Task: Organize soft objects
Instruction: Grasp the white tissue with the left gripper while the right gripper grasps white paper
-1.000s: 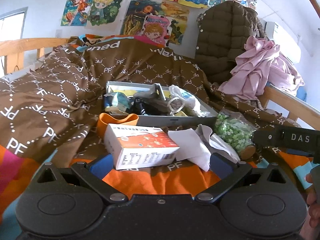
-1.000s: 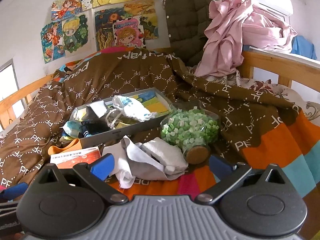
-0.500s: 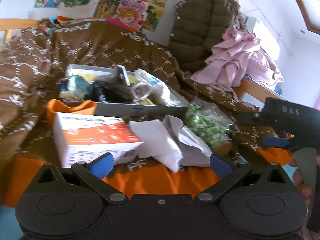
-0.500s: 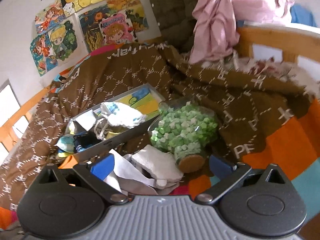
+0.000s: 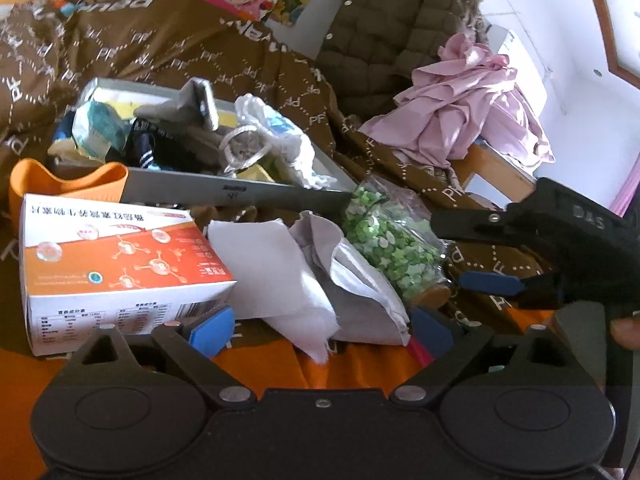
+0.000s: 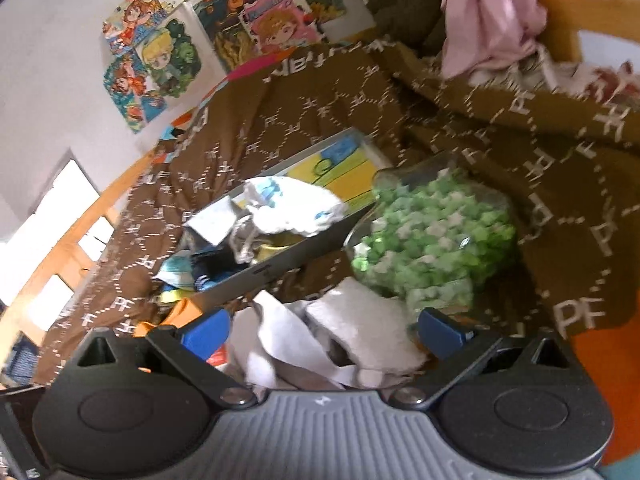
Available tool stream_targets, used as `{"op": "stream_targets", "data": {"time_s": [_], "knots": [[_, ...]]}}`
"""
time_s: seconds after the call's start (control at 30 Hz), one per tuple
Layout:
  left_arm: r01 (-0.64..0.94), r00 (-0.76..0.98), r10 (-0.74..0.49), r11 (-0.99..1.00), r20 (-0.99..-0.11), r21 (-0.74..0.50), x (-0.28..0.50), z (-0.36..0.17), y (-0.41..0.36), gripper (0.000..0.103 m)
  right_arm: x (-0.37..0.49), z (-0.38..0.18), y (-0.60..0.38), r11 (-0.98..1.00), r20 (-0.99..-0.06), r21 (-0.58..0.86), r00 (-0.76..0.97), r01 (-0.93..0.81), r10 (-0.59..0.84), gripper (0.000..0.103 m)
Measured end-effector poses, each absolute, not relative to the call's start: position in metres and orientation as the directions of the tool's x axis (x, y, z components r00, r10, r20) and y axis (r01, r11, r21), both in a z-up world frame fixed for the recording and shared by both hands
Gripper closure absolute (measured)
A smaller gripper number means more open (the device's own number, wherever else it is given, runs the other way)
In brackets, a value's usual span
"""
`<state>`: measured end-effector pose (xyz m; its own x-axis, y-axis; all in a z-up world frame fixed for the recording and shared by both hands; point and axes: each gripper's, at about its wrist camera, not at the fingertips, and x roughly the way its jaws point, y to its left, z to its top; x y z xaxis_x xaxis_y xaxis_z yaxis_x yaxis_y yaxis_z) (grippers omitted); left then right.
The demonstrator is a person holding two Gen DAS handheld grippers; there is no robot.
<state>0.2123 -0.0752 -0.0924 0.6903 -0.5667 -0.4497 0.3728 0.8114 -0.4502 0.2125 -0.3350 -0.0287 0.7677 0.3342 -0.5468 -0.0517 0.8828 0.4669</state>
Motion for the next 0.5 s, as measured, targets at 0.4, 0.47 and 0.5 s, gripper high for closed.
{"op": "stream_targets", "data": {"time_s": [0.4,0.47,0.5], "knots": [[0.325,0.610,-0.643,0.736,-0.462,-0.594,0.233,-0.116,-0.065,0.029,0.220,-0.045,-0.326,0.830,-0.543,0.551,0.719,-0.085,0.434,0.022],[0.325,0.610,-0.641,0.739,-0.466,-0.591,0.235,-0.118,-0.066,0.035,0.220,-0.046,-0.323,0.837,-0.552,0.541,0.713,-0.088,0.432,0.024],[0.327,0.611,-0.638,0.742,-0.468,-0.585,0.235,-0.119,-0.066,0.041,0.220,-0.046,-0.321,0.843,-0.559,0.530,0.710,-0.091,0.428,0.026]]}}
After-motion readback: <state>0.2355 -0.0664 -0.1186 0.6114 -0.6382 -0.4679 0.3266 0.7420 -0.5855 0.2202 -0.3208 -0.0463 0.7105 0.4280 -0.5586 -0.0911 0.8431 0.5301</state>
